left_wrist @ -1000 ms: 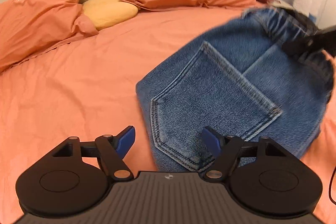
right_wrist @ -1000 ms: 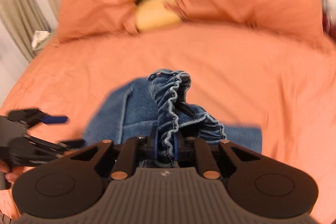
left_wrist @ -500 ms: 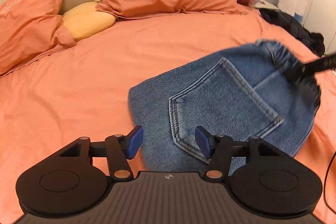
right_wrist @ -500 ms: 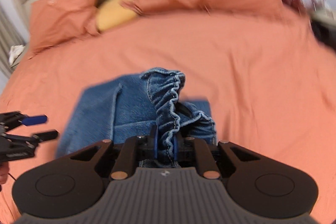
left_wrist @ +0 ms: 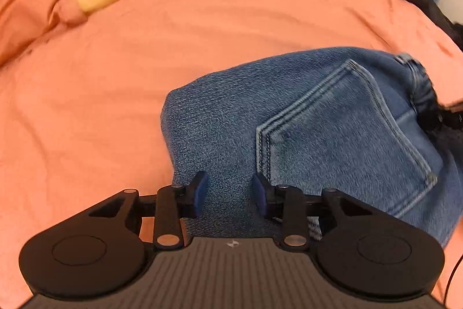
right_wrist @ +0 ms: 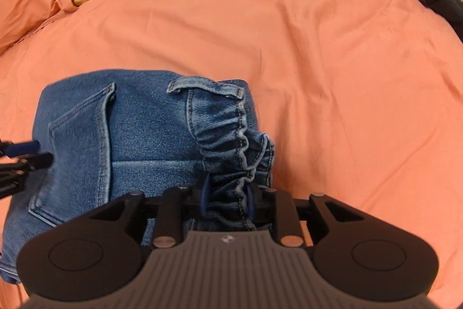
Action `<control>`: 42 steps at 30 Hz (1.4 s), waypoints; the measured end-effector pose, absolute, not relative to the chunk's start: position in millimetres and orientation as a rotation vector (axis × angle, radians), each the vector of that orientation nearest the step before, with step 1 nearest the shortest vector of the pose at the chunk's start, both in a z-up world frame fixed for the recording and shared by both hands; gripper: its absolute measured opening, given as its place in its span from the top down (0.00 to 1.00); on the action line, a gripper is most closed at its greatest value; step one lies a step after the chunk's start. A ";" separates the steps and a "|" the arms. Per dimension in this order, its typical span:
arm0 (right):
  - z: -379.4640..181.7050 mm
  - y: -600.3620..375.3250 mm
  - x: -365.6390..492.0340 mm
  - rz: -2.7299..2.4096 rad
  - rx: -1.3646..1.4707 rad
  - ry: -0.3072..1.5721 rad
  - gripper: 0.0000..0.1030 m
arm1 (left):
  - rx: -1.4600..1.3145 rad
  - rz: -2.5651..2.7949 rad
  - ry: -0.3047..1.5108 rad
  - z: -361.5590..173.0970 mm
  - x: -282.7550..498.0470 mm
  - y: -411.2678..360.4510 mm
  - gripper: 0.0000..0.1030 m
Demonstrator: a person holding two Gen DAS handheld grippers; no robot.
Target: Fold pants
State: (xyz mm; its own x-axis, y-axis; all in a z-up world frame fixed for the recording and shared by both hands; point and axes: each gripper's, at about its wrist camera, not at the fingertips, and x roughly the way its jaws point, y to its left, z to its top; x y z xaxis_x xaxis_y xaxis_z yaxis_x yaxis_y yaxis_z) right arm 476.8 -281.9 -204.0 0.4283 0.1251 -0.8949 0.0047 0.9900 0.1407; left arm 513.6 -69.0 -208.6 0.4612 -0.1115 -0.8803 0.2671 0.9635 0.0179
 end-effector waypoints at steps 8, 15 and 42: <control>-150.5 -261.6 423.7 0.120 -0.104 0.945 0.56 | 0.233 -0.297 0.970 -162.6 464.4 -46.4 0.44; -143.7 -240.3 363.7 0.222 -0.138 0.872 0.66 | 0.266 -0.325 0.903 -147.2 398.4 -27.3 0.36; -196.9 -256.1 382.8 0.144 -0.021 0.974 0.64 | 0.657 -0.267 0.970 -198.8 333.7 -66.8 0.77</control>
